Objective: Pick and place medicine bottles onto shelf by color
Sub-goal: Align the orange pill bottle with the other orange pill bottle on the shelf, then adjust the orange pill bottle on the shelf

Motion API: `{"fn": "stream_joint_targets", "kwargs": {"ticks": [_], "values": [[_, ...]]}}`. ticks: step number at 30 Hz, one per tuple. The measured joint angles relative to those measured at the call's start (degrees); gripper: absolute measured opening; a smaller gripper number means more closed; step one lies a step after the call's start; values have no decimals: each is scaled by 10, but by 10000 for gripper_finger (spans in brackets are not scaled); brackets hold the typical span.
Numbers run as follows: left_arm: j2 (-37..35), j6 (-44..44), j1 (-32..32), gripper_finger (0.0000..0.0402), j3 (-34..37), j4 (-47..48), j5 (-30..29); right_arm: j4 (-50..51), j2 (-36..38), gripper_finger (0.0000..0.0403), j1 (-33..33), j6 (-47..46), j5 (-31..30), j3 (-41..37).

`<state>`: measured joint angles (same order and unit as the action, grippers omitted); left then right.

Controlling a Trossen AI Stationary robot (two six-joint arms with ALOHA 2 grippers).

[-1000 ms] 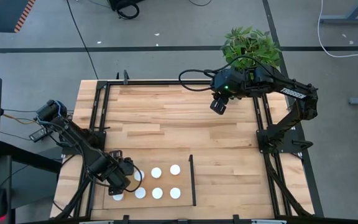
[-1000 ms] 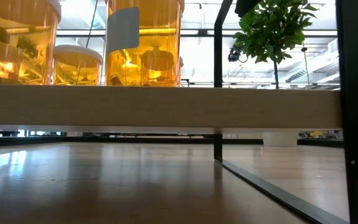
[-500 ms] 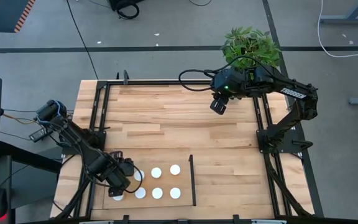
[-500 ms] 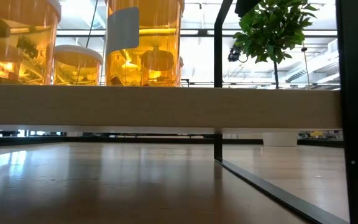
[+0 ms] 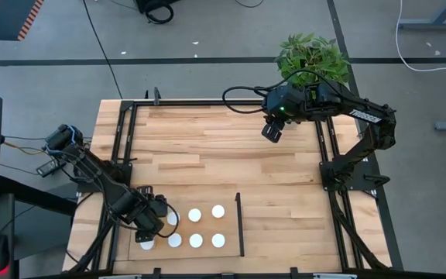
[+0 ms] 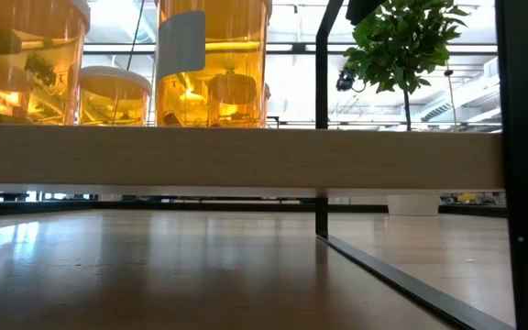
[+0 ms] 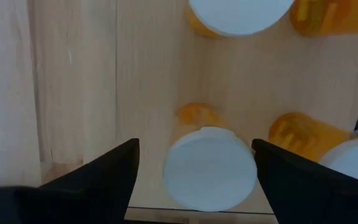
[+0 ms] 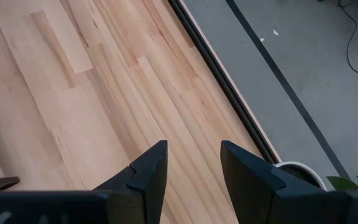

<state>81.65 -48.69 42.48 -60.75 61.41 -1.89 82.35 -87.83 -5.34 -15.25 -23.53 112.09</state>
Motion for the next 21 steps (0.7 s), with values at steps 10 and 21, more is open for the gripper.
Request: {"fn": "stream_joint_targets", "kwargs": {"ticks": [10,21], "values": [[0,0,-3,314,-12,14,4,0,0,157,0,0,0,0],[0,0,-25,313,-52,66,-28,0,0,157,0,0,1,0]]}}
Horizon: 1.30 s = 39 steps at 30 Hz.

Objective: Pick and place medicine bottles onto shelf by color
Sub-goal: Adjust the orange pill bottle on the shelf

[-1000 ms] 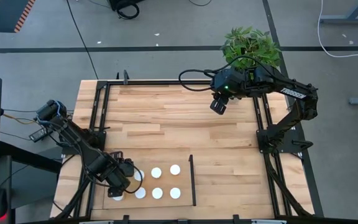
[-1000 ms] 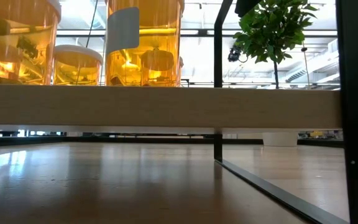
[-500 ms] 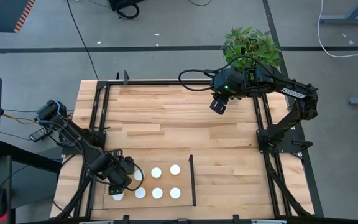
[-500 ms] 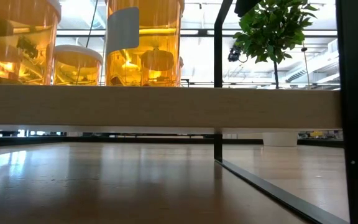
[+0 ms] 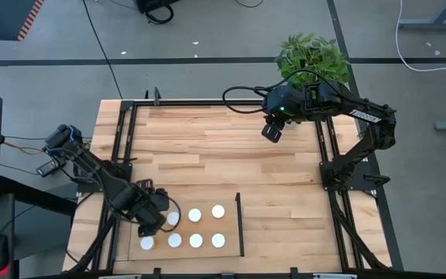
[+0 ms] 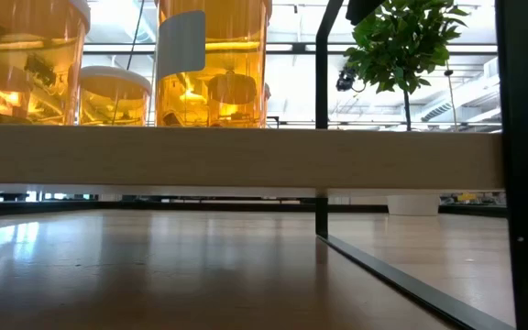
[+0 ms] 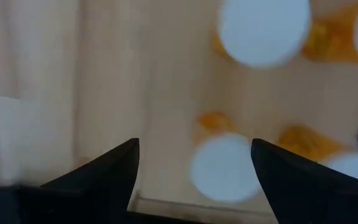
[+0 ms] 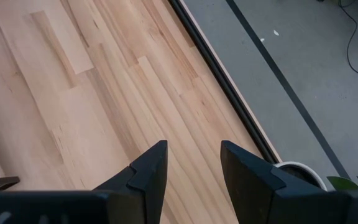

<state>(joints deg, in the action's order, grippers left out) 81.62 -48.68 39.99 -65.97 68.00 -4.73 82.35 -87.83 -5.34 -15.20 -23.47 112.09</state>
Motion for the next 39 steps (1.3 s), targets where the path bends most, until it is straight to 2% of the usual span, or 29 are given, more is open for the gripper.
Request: {"fn": "stream_joint_targets", "kwargs": {"ticks": [13,16,20,23,29,35,39], "values": [[0,92,-133,313,-28,-14,-78,0,0,157,0,0,2,0],[0,147,-178,308,-28,-80,-82,0,0,157,0,0,2,0],[1,256,-225,286,-28,-240,-82,0,0,157,0,0,2,0],[15,321,-254,260,-29,-319,-82,1,0,157,0,0,6,0],[76,364,-296,189,-28,-331,-68,3,0,157,0,-9,16,0],[136,388,-299,109,-28,-411,-19,5,0,157,0,-13,22,0],[157,389,-292,54,-28,-431,-14,9,0,157,0,-13,25,0]]}}
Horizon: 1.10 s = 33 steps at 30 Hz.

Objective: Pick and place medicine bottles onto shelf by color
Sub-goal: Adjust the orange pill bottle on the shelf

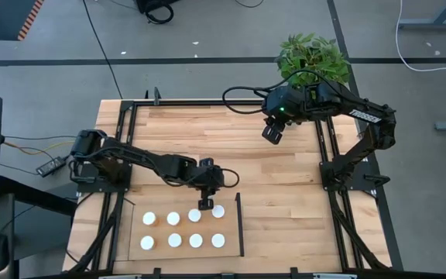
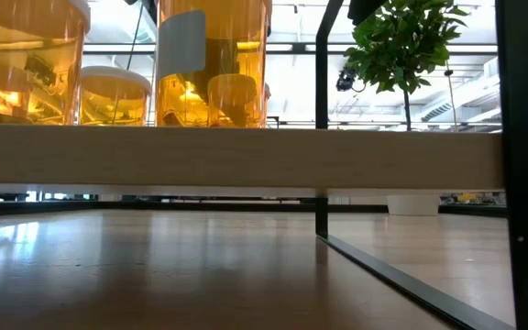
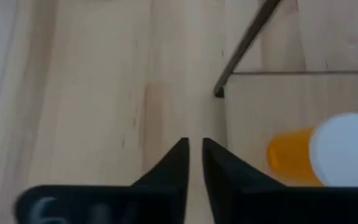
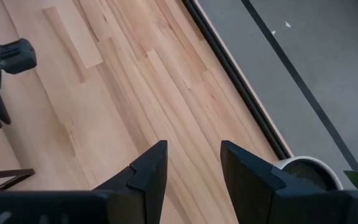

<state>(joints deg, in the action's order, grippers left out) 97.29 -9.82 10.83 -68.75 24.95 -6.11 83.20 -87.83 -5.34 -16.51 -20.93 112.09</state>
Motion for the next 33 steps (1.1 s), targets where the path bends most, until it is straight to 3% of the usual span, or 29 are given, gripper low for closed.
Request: {"fn": "stream_joint_targets", "kwargs": {"ticks": [5,33], "values": [[3,-2,1,6,0,-4,1,4,0,157,0,0,0,0],[3,-46,60,4,0,-17,19,4,0,157,0,4,13,0]]}}
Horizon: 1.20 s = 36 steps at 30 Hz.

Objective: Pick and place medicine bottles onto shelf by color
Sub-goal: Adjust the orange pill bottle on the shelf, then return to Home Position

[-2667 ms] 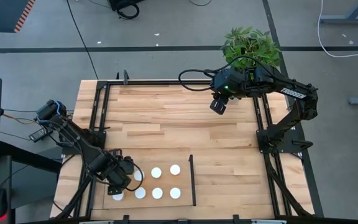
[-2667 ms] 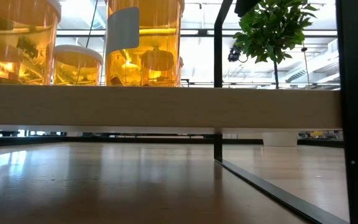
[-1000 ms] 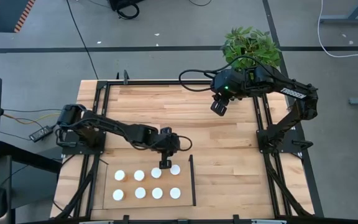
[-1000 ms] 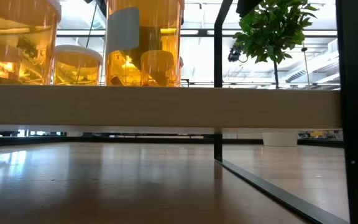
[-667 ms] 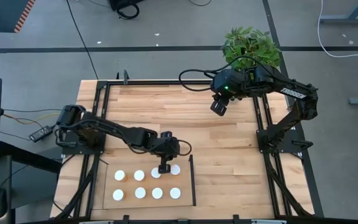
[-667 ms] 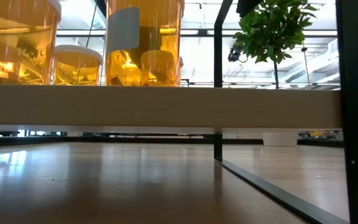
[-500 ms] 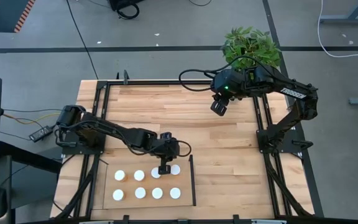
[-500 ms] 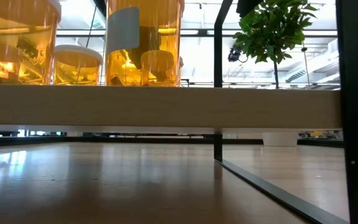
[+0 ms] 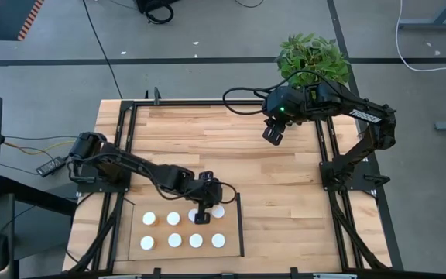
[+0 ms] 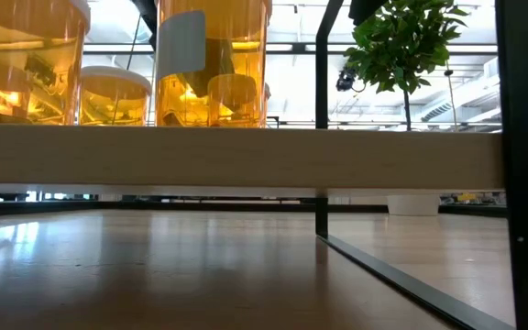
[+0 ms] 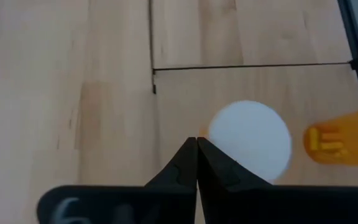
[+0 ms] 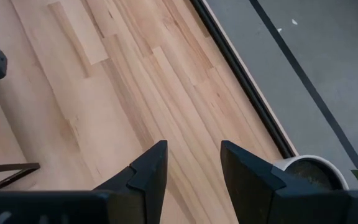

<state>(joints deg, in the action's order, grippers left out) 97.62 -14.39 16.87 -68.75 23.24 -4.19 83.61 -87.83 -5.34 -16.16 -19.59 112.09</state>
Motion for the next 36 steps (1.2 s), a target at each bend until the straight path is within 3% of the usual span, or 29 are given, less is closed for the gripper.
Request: {"fn": "stream_joint_targets", "kwargs": {"ticks": [27,36], "values": [[0,-3,8,5,0,-3,14,0,0,157,0,-2,6,0],[-57,-29,-26,10,-28,33,10,1,0,157,0,-2,6,0]]}}
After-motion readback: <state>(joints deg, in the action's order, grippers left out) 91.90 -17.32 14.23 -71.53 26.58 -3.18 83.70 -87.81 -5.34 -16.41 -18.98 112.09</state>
